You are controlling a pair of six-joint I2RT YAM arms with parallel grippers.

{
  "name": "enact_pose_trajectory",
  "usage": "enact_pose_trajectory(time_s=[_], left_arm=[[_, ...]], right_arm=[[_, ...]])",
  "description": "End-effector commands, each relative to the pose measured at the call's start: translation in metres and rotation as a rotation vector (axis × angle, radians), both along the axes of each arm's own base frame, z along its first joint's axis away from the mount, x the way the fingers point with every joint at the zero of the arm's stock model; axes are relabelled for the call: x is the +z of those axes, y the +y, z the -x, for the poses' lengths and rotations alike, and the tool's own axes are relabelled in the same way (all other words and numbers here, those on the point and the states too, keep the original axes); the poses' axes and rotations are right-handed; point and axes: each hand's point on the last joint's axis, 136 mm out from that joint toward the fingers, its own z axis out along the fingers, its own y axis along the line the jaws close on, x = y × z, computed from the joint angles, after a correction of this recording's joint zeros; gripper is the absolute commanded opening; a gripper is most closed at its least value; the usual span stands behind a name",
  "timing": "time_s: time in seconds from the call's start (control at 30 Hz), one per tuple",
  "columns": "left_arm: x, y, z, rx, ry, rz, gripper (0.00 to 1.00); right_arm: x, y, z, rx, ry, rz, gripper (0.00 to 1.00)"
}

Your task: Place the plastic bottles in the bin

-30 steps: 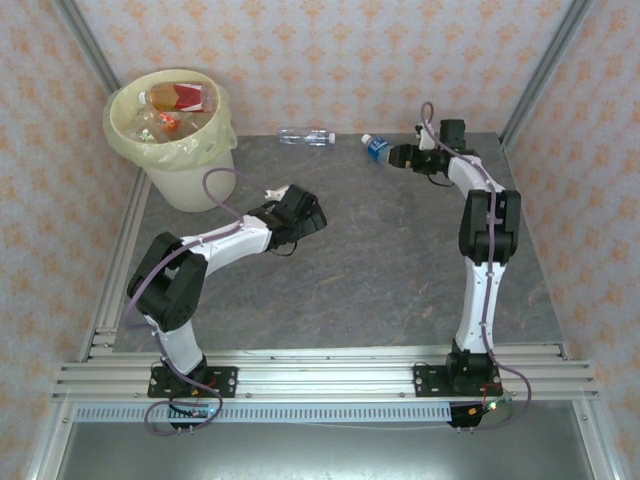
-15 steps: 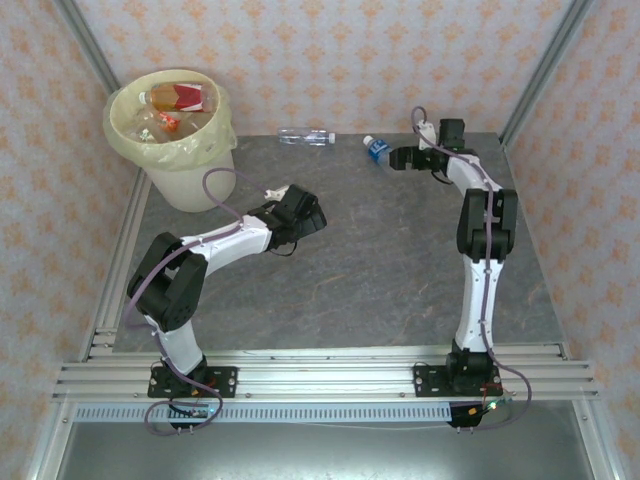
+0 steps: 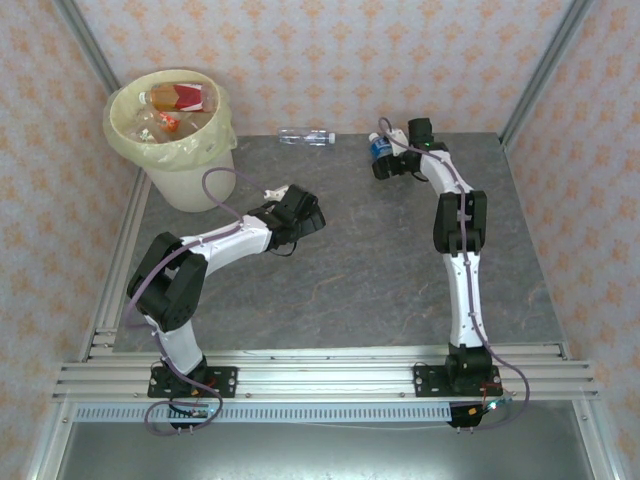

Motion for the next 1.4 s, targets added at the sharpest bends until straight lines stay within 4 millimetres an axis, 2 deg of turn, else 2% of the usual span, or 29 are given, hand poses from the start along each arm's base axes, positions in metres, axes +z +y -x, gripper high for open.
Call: enact_pose_trajectory(time_s=[0.0,0.13,0.27,0.4,0.47,0.63,0.8,0.93,1.03,1.13,1.37], left_arm=[[0.005,0.008,0.006,0.016,-0.006,-0.038,1.0],[0.008,0.007,0.006,0.01,-0.013,-0.026,1.0],[0.017,-0.005,0.004,-0.028,-0.054,0.04,1.0],[0.037,-0.029,0.002,-0.122,-0.141,0.175,1.0],[0.052,-0.044,0.002,-0.187,-0.194,0.255,1.0],[0.112,-0.086,0.006,-0.395,-0.349,0.45,1.0],[0.17,-0.116,0.012,-0.551,-0.46,0.616,1.0],[0.212,-0.133,0.022,-0.652,-0.553,0.755,1.0],[0.227,-0.143,0.029,-0.708,-0.576,0.774,1.0],[0.23,-0.151,0.034,-0.743,-0.56,0.738,1.0],[0.227,-0.147,0.023,-0.66,-0.556,0.704,1.0]], right_arm=[[0.008,-0.016,0.0,-0.035,-0.011,0.069,0.72],[0.032,-0.024,0.006,-0.096,-0.059,0.078,0.62],[0.072,-0.027,0.022,-0.145,-0.158,0.041,0.57],[0.113,-0.026,0.058,-0.18,-0.24,-0.037,0.56],[0.129,-0.023,0.08,-0.181,-0.253,-0.085,0.55],[0.162,-0.016,0.14,-0.21,-0.295,-0.235,0.55],[0.197,0.001,0.196,-0.137,-0.323,-0.37,0.55],[0.216,0.013,0.234,-0.098,-0.325,-0.49,0.55],[0.223,0.029,0.261,-0.026,-0.31,-0.539,0.55],[0.228,0.05,0.283,0.07,-0.276,-0.545,0.55],[0.239,0.093,0.312,0.232,-0.228,-0.582,0.55]])
